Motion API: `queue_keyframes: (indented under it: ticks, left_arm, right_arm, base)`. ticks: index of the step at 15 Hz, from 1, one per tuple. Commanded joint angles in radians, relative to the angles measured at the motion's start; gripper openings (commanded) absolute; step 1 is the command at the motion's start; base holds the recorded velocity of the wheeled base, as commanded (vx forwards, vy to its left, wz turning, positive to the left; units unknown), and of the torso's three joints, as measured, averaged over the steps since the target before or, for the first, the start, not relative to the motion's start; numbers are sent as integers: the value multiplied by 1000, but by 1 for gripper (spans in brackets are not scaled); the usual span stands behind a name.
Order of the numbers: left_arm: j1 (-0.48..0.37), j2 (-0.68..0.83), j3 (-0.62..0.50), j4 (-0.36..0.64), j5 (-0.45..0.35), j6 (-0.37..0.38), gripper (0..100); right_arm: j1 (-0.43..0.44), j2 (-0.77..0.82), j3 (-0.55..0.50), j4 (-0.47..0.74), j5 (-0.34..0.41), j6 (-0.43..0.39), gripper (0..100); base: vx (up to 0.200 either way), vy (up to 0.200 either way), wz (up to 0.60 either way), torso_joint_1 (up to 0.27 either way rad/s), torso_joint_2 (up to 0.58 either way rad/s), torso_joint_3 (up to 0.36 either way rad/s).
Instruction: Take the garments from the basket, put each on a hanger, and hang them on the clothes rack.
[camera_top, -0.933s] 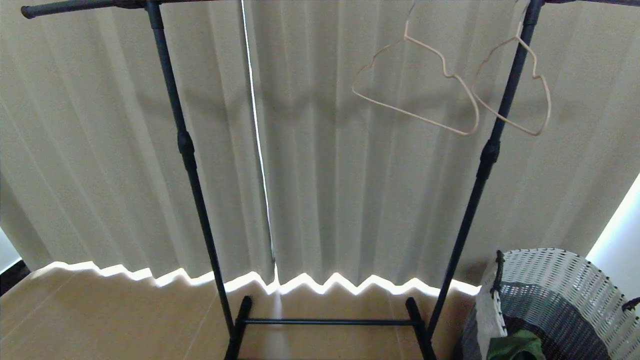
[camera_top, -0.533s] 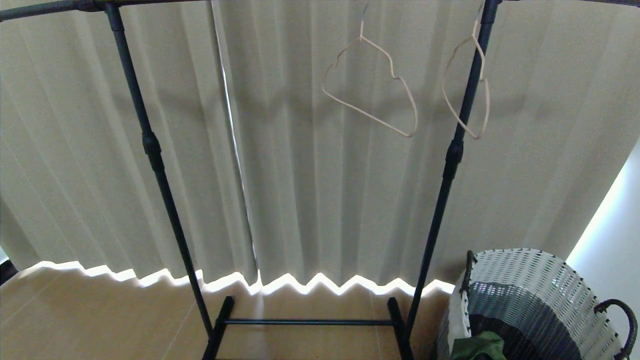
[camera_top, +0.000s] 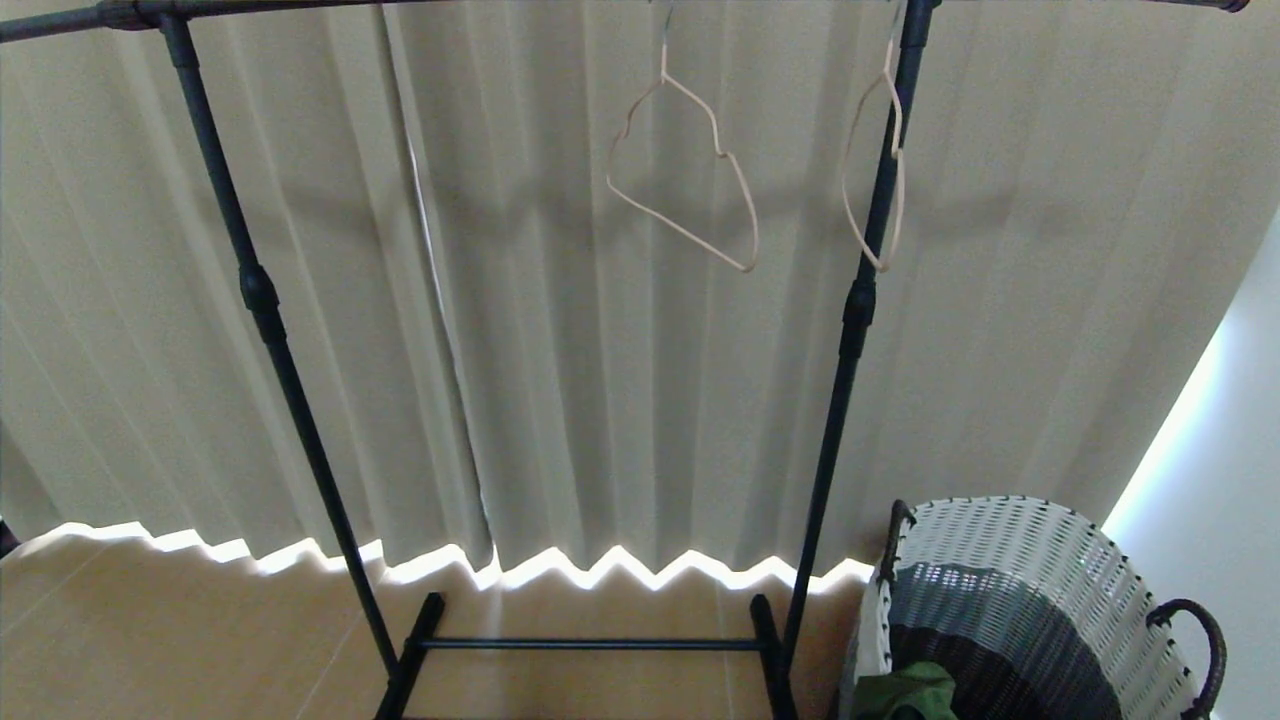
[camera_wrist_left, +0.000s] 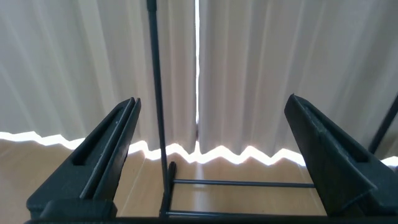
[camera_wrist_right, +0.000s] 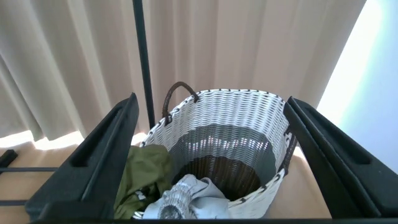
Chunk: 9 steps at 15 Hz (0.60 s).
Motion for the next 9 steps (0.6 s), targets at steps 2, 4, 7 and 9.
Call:
queue_keyframes:
  ticks: [2,4,7,9]
  left_arm:
    - [0,1,0,0,0,1,100]
    - [0,1,0,0,0,1,100]
    - [0,1,0,0,-1,0,100]
    - [0,1,0,0,0,0,100]
  right_arm:
    - [0,1,0,-1,0,1,100]
    - [0,1,0,-1,0,1,100]
    - [0,1,0,-1,0,3,100]
    - [0,1,0,-1,-1,3,100]
  base:
    - [0,0,0,0,0,0]
    - [0,0,0,0,0,0]
    - [-67,0,0,-1,-1,1]
    - [-200,0,0,7,-2,-2]
